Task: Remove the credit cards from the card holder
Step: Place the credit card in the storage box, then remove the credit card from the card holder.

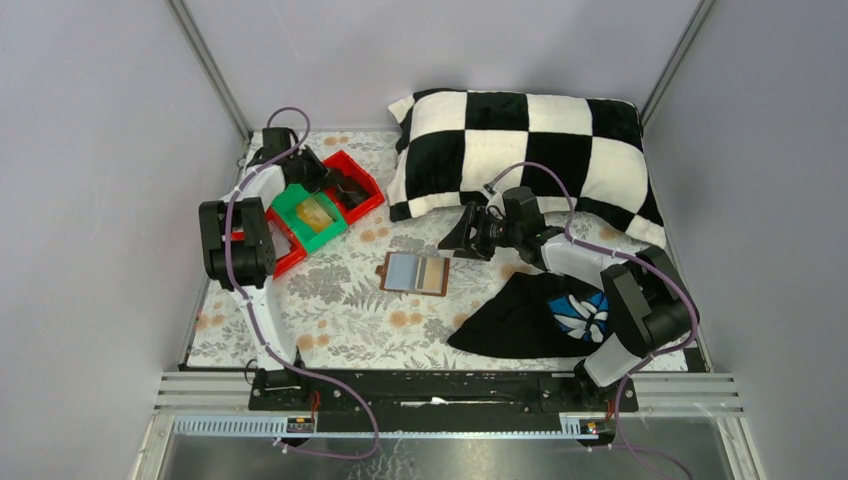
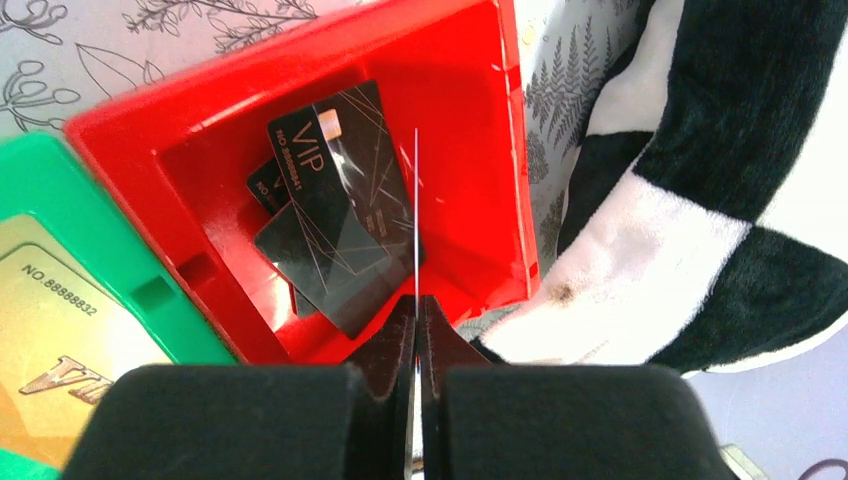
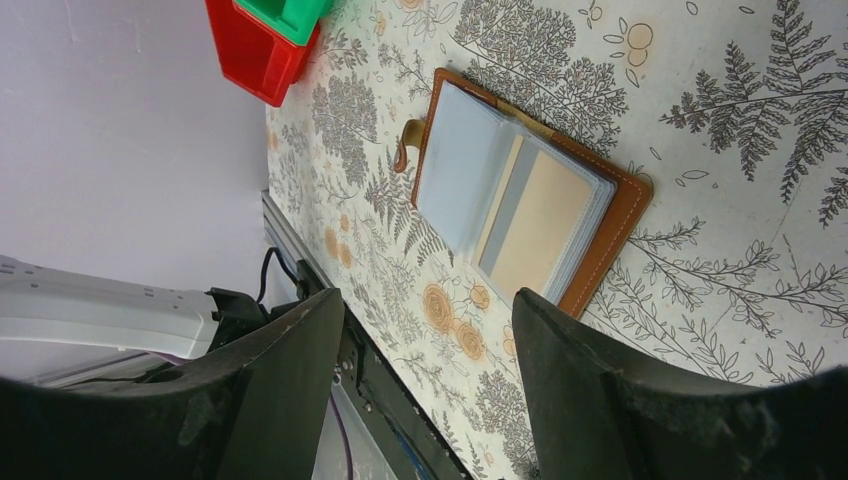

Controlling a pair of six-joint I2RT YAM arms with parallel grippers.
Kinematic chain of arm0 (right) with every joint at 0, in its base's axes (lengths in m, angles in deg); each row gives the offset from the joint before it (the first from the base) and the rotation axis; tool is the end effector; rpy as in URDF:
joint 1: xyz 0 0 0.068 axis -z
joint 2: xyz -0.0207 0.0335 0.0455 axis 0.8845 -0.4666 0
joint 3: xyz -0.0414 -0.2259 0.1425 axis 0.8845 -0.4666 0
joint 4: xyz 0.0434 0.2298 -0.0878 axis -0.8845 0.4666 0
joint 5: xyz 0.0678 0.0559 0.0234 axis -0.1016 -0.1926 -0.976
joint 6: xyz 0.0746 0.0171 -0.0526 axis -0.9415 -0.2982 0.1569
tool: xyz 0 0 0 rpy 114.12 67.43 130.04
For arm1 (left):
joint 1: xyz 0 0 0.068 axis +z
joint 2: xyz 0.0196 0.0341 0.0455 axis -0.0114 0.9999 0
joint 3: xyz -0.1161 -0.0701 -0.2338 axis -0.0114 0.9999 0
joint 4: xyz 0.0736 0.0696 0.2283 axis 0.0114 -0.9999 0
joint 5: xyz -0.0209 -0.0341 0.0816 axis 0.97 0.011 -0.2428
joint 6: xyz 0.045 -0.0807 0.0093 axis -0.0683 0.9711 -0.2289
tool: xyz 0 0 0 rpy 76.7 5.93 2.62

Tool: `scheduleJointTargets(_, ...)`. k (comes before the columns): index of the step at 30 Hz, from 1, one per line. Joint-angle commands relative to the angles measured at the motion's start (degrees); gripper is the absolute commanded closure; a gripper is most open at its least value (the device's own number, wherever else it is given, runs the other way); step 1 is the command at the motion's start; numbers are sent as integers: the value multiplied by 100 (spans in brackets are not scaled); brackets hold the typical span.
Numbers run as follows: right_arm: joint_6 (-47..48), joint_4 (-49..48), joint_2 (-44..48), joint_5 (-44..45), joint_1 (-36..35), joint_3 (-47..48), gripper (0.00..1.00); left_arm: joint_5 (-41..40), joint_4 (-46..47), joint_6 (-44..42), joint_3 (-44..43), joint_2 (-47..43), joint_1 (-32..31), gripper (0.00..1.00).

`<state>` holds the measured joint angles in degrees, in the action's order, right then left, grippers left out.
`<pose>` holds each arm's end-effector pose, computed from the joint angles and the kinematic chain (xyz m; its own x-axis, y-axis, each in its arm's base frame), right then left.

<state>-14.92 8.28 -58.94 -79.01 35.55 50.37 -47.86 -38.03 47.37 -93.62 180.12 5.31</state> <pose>0.3011 0.2049 0.1846 -0.8840 0.1981 -0.4234 -0.2732 0.5159 0.8119 0.4689 0.0089 0.1762 -0.7195 -0.6316 -0.2888 -0.2966 0.6555 -0.6945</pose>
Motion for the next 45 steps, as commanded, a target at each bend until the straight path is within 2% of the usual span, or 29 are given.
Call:
scheduleJointTargets(1,130,72,259,78,-27,33,29,-235,472,152,2,133,3,100)
scheduleJointTargets(6,125,123,266,82,-35,41,29,-323,487,167,-122,360,-59,100)
scheduleJointTargets(12,131,189,349,167,-26,42,29,-487,280,85,-238,367,-179,70)
scheduleJointTargets(16,125,213,383,187,-30,42,29,-601,160,33,-167,114,-232,62)
scheduleJointTargets(25,140,277,470,260,-33,15,29,-1032,-319,-191,49,-1145,-476,61)
scheduleJointTargets(30,110,336,455,388,-34,8,29,-1093,-690,-496,333,-1996,-1006,60)
scheduleJointTargets(35,57,386,303,475,-74,26,33,-931,-754,-520,1270,-2888,-1663,60)
scheduleJointTargets(39,164,394,-47,525,-326,186,38,-395,-592,-409,2069,-3064,-2283,59)
scheduleJointTargets(45,-300,108,-601,868,-472,158,49,230,595,317,3248,-3059,-2760,59)
